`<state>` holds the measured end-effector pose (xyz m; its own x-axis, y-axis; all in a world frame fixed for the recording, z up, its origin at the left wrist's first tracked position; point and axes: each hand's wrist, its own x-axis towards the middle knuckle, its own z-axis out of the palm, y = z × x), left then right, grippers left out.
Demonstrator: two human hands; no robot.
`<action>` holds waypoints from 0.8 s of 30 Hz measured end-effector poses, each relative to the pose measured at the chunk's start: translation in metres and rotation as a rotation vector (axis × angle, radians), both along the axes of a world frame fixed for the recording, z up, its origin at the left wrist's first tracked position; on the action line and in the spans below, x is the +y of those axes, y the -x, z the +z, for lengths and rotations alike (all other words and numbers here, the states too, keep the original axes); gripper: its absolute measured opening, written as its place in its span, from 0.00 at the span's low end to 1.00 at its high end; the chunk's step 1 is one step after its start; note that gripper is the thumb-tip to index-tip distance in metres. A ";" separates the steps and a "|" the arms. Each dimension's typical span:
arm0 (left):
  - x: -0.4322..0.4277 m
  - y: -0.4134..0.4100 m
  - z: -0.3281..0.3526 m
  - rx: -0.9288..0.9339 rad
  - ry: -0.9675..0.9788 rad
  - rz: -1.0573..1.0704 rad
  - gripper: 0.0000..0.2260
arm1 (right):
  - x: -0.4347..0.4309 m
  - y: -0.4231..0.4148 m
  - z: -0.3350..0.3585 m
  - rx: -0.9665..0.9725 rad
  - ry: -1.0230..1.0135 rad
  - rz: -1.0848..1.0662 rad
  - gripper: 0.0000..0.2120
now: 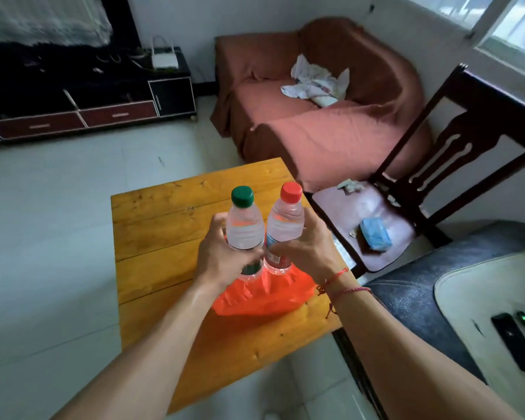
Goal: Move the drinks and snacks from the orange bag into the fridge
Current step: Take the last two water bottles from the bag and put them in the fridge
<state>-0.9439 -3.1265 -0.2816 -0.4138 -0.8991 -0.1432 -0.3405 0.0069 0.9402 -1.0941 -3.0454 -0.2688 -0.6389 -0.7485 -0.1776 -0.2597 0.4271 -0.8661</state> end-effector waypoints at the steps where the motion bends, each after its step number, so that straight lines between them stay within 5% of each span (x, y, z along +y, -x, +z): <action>1: -0.001 -0.004 0.016 0.017 0.003 -0.006 0.29 | 0.001 -0.001 0.013 -0.019 0.037 0.005 0.31; 24: 0.003 -0.099 0.318 0.386 0.248 -0.168 0.28 | 0.032 -0.030 0.311 0.031 0.437 0.232 0.22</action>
